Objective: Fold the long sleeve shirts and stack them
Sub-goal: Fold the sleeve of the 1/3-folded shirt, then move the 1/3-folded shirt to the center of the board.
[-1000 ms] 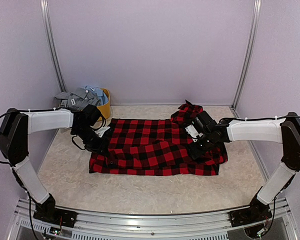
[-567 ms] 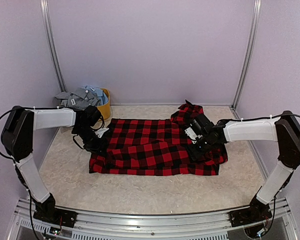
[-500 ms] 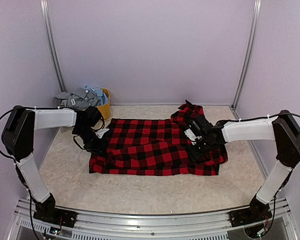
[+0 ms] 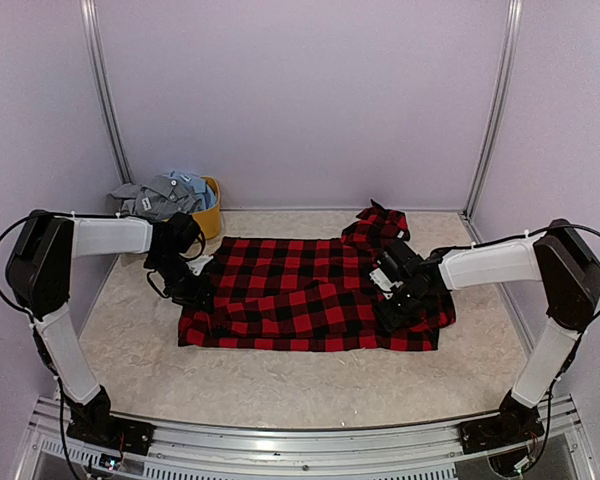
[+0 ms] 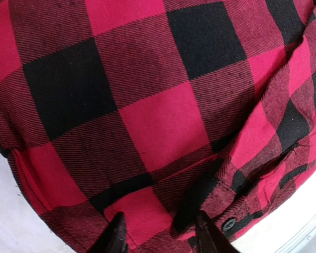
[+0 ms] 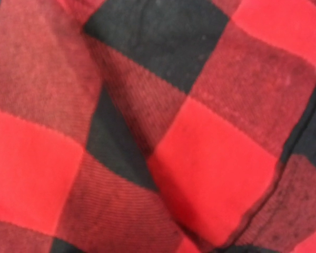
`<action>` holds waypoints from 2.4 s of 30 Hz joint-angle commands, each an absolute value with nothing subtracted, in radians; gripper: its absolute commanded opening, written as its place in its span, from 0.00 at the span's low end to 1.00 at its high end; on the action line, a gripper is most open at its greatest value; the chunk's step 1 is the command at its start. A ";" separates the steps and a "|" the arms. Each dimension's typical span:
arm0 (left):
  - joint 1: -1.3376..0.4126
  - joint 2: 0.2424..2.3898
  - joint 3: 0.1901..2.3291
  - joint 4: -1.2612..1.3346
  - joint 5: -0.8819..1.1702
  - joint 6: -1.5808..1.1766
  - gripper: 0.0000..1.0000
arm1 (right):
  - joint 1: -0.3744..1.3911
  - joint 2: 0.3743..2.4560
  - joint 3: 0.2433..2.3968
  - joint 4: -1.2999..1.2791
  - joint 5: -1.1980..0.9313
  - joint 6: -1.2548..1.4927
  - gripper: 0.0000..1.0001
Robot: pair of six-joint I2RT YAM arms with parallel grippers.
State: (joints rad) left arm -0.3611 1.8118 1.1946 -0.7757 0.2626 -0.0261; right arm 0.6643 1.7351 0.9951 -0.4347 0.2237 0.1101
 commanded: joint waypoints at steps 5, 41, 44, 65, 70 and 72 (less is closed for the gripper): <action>-0.350 1.672 1.210 -0.672 0.118 -0.078 0.62 | 0.656 1.605 0.970 -0.413 0.168 0.129 0.78; -0.537 1.706 0.760 -0.089 0.118 -0.485 0.74 | 0.572 1.550 0.659 -0.269 -0.132 0.529 0.82; -0.570 1.679 0.708 -0.109 0.074 -0.522 0.74 | 0.577 1.491 0.619 -0.301 -0.123 0.564 0.82; -0.811 1.398 0.453 -0.305 -0.043 -0.790 0.74 | 0.750 1.245 0.486 -0.513 -0.121 0.756 0.82; -0.813 1.254 0.514 -0.411 -0.121 -0.798 0.75 | 0.790 1.163 0.579 -0.639 -0.012 0.775 0.83; -0.812 1.207 0.553 -0.419 -0.142 -0.778 0.77 | 0.790 1.141 0.632 -0.662 0.063 0.760 0.85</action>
State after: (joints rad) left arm -0.8085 1.2854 0.5117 -0.2485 -0.0731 -0.7662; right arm 0.7818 1.1915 0.5415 -0.5167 -0.0658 0.7387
